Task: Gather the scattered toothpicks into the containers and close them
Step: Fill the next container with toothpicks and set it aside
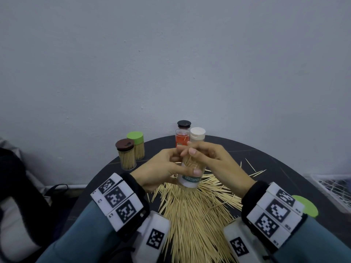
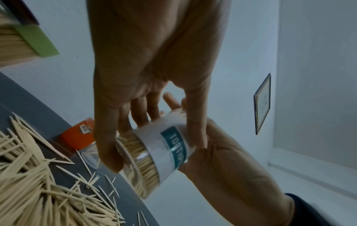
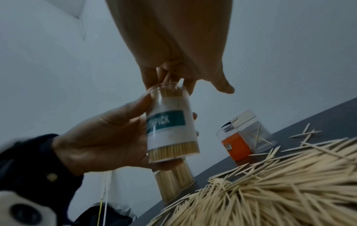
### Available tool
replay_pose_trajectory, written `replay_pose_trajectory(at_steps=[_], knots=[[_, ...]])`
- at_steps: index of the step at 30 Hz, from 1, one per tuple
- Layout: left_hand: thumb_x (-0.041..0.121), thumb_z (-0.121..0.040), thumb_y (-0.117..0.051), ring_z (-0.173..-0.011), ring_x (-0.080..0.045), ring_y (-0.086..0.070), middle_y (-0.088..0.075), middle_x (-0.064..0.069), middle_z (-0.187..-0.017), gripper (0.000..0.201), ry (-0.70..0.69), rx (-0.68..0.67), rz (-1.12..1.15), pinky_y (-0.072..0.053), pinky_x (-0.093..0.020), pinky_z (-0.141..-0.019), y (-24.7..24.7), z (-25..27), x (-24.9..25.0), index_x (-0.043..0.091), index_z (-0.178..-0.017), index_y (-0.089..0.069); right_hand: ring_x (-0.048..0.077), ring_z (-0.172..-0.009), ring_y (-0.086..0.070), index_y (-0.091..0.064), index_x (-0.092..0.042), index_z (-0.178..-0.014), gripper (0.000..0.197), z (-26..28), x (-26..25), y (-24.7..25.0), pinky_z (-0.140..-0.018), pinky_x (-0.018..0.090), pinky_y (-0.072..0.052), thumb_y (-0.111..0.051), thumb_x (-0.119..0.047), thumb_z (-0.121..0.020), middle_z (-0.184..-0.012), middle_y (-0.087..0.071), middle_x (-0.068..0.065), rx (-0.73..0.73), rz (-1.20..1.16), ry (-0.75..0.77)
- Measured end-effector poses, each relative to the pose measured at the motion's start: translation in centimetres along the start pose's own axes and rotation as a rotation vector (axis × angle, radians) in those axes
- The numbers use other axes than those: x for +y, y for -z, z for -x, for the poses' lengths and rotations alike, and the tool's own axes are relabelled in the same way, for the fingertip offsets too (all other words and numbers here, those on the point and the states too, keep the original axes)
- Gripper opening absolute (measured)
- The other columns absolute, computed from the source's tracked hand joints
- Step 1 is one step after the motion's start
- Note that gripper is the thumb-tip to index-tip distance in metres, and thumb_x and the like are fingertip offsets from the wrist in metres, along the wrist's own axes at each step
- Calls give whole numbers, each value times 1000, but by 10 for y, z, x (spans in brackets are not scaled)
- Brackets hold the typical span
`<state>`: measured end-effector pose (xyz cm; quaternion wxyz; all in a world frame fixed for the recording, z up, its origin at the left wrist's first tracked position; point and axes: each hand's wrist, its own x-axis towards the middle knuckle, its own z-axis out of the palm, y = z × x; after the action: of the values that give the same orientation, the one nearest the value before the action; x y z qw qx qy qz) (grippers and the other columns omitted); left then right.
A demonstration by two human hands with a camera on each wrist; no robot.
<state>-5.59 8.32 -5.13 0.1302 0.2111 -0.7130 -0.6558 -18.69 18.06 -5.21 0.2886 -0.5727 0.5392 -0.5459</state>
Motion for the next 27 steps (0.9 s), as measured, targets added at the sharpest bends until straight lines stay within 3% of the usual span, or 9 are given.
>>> replay_pose_trajectory(at_steps=[3,6,11,17,20,23,27], knots=[[4,-75,-74,-107,-22,-65,-67,-10,-115,54,-1,8,-11,-57,-34,-78,1,-1,-1,15,-124,-56,0,-114,-56,-69,-13,-107,26,-2,3,6,-96,24,-47,-52,-25,-90,-121,-64,-7,-2,75,4],[3,-72,-76,-103,-22,-66,-67,-13,-113,54,-16,49,-17,-57,-32,-77,3,-2,-1,14,-121,-57,5,-114,-56,-67,-21,-109,26,-3,2,11,-96,32,-48,-54,-29,-88,-120,-64,-9,30,145,18],[1,-65,-81,-90,-12,-64,-67,-7,-105,54,-115,171,-94,-53,-20,-75,8,-4,-3,15,-113,-60,0,-86,-59,-70,-26,-93,13,-3,-5,19,-76,20,-52,-67,-18,-83,-92,-66,-10,132,472,37],[-1,-62,-84,-94,-9,-63,-66,-2,-104,56,-182,205,-163,-49,-12,-78,9,-5,-5,15,-111,-61,0,-75,-60,-74,-23,-81,8,-1,-6,14,-66,12,-49,-74,-16,-77,-78,-69,-9,169,539,47],[3,-61,-86,-101,-11,-63,-67,-3,-106,57,-195,151,-259,-50,-19,-88,7,-5,-4,16,-111,-61,-3,-67,-59,-72,-17,-78,11,-1,-7,11,-59,6,-43,-76,-9,-74,-71,-68,-7,244,534,104],[13,-60,-89,-104,-11,-63,-68,2,-106,58,-207,106,-379,-49,-35,-97,5,-3,-4,20,-111,-62,-2,-59,-58,-64,-16,-82,21,1,-10,11,-56,5,-41,-77,-3,-71,-67,-68,-2,265,506,129],[9,-58,-89,-100,-8,-65,-69,4,-102,58,-209,177,-373,-49,-34,-98,6,-2,-4,22,-108,-63,2,-56,-58,-60,-16,-85,28,2,-15,11,-59,10,-46,-79,-3,-69,-64,-68,-3,140,521,75]])
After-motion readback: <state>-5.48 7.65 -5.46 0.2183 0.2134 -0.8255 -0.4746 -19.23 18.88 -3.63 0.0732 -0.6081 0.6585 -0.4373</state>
